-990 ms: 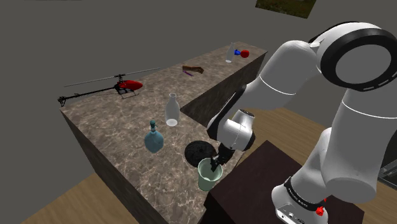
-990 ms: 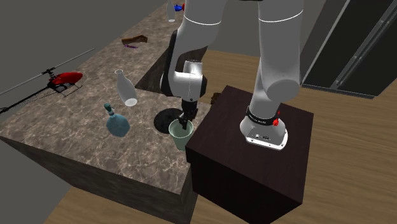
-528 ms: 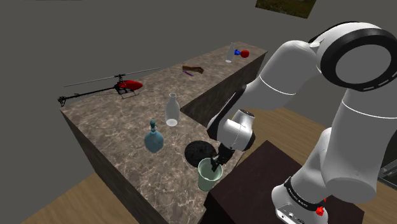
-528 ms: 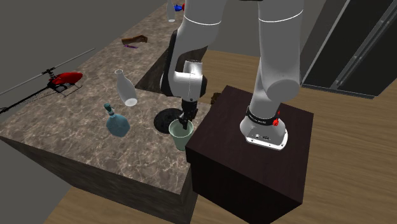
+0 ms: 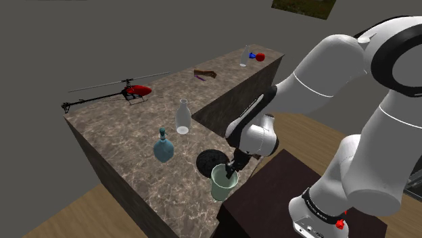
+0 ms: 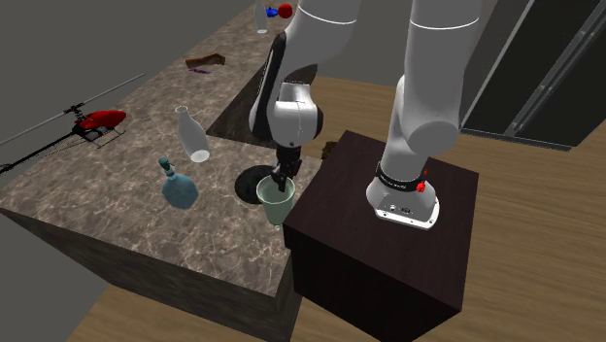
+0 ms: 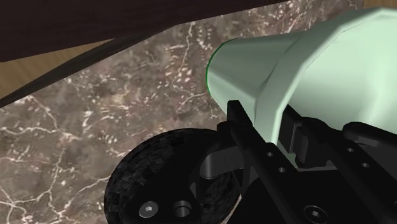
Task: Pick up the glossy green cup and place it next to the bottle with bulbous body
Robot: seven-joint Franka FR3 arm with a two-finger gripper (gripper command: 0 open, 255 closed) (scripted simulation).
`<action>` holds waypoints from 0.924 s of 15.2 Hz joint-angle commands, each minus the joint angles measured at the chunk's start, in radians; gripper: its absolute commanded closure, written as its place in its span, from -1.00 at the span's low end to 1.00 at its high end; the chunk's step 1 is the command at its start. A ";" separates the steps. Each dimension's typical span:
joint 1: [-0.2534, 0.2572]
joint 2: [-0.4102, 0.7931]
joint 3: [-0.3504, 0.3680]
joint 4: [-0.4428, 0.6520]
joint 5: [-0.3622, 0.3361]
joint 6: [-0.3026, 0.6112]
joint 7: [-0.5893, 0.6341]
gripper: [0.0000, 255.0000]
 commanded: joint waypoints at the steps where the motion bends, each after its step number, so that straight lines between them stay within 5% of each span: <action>1: 0.005 -0.043 -0.012 -0.021 -0.068 -0.010 0.065 1.00; 14: -0.050 -0.340 -0.034 -0.119 -0.518 -0.145 0.467 1.00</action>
